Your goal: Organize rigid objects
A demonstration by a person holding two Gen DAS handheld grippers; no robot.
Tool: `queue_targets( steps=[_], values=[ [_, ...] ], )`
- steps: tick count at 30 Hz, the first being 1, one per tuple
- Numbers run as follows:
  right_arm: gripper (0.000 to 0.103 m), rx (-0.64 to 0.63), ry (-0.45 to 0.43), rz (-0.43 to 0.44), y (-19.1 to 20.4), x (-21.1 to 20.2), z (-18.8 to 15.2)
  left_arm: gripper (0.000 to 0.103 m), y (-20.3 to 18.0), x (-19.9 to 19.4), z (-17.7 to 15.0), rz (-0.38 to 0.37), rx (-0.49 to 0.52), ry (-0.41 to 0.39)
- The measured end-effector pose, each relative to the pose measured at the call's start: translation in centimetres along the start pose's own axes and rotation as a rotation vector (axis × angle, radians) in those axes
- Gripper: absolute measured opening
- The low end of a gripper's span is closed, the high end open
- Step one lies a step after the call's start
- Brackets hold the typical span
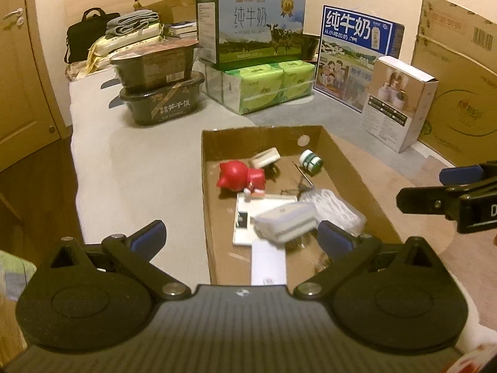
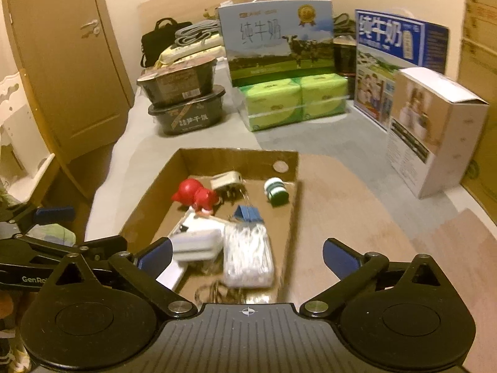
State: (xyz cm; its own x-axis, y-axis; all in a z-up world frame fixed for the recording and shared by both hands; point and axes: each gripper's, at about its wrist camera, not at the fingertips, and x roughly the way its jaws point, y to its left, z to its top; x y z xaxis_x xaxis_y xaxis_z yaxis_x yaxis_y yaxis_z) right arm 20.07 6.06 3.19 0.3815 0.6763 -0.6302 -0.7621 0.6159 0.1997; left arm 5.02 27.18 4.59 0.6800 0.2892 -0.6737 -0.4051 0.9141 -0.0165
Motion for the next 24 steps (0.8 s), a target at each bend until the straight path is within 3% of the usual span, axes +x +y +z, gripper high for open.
queue_targets(
  steps=[24],
  values=[
    [0.102, 0.069, 0.016, -0.077, 1.2, -9.0, -9.8, 0.102, -3.7, -10.1, -7.6, 0.0, -0.075, 0.002]
  ],
)
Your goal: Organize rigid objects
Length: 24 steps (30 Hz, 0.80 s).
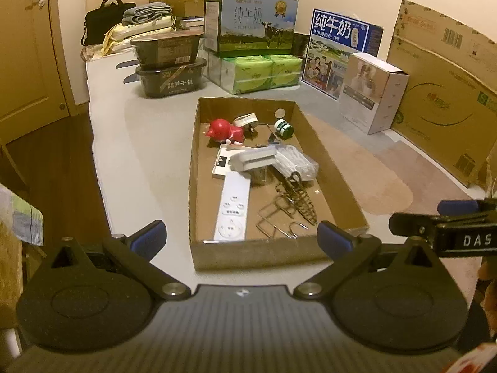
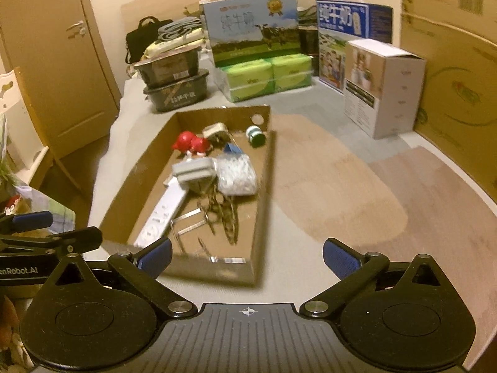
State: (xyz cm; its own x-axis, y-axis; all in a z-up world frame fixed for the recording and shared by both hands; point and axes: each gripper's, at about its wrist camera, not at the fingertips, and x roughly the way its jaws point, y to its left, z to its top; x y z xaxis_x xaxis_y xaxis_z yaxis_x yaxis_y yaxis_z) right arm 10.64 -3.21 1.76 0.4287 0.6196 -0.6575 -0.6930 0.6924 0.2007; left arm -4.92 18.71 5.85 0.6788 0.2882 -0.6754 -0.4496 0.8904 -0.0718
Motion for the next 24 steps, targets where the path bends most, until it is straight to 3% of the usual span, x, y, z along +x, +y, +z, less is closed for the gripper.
queue_targets(
  steps=[8, 24],
  values=[
    [0.102, 0.023, 0.003, -0.011, -0.7, -2.5, -2.8, 0.102, -1.0, -2.3, -1.8, 0.009, -0.007, -0.009],
    [0.102, 0.069, 0.054, -0.042, -1.6, -5.4, -8.2, 0.102, -3.1, -4.0, -5.6, -0.016, 0.019, 0.045]
  ],
)
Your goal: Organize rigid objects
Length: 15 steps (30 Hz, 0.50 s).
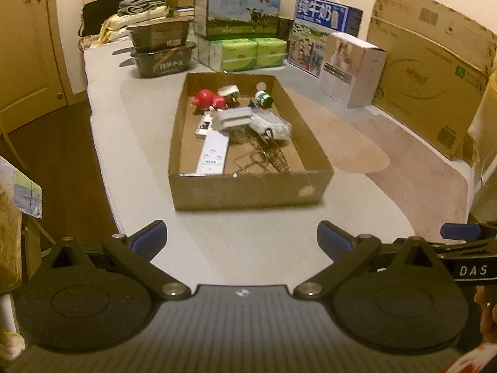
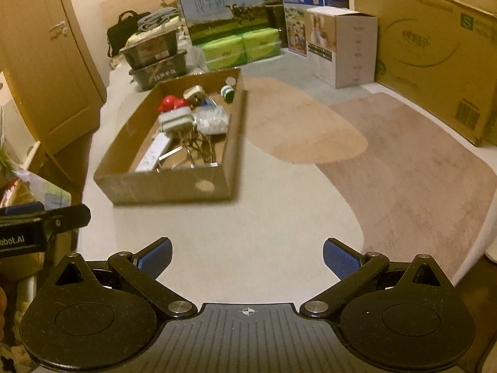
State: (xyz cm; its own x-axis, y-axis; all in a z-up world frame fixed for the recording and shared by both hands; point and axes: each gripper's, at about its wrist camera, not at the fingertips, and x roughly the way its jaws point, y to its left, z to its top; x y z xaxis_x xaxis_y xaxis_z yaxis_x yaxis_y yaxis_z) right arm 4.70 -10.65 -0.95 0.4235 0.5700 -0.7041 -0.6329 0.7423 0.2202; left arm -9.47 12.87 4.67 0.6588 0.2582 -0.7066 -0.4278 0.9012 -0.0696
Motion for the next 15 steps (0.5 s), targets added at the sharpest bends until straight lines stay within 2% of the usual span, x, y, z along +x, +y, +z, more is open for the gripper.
queue_targets(
  steps=[7, 15],
  values=[
    [0.102, 0.022, 0.008, -0.024, -0.9, -0.2, -1.0, 0.102, -0.8, 0.3, -1.2, -0.02, 0.01, 0.032],
    [0.102, 0.035, 0.004, -0.033, -1.4, -0.3, -1.1, 0.102, -1.8, 0.4, -1.2, -0.03, 0.045, 0.031]
  ],
)
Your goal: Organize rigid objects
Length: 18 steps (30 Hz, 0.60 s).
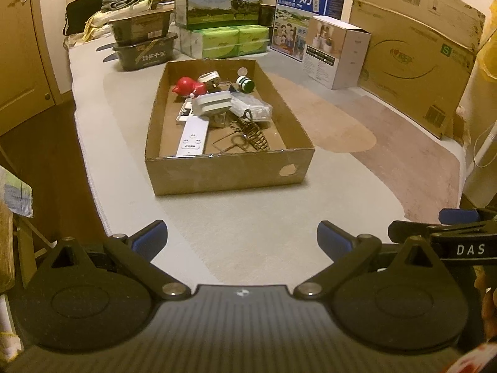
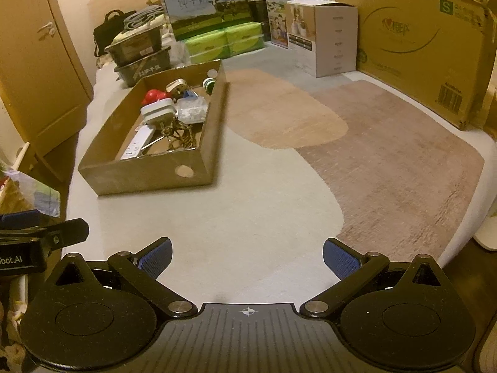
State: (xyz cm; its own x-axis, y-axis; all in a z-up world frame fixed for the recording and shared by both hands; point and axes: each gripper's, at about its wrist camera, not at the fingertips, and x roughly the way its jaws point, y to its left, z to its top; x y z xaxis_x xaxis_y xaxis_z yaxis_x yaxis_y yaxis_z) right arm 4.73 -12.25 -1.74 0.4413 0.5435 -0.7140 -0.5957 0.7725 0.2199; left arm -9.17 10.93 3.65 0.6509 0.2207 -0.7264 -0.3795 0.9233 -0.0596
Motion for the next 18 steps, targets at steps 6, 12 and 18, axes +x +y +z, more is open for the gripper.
queue_targets(
  steps=[6, 12, 18],
  values=[
    [0.102, 0.009, 0.001, -0.003, -0.14, 0.01, 0.05, 0.102, -0.42, 0.15, 0.04, -0.001, 0.009, 0.001],
    [0.102, 0.008, 0.003, -0.005, -0.22, -0.03, 0.08, 0.102, -0.54, 0.35, 0.09, -0.001, 0.017, 0.003],
    [0.102, 0.01, 0.008, -0.011, -0.44, 0.1, 0.09, 0.102, -0.74, 0.62, 0.09, -0.001, 0.022, 0.006]
  ],
)
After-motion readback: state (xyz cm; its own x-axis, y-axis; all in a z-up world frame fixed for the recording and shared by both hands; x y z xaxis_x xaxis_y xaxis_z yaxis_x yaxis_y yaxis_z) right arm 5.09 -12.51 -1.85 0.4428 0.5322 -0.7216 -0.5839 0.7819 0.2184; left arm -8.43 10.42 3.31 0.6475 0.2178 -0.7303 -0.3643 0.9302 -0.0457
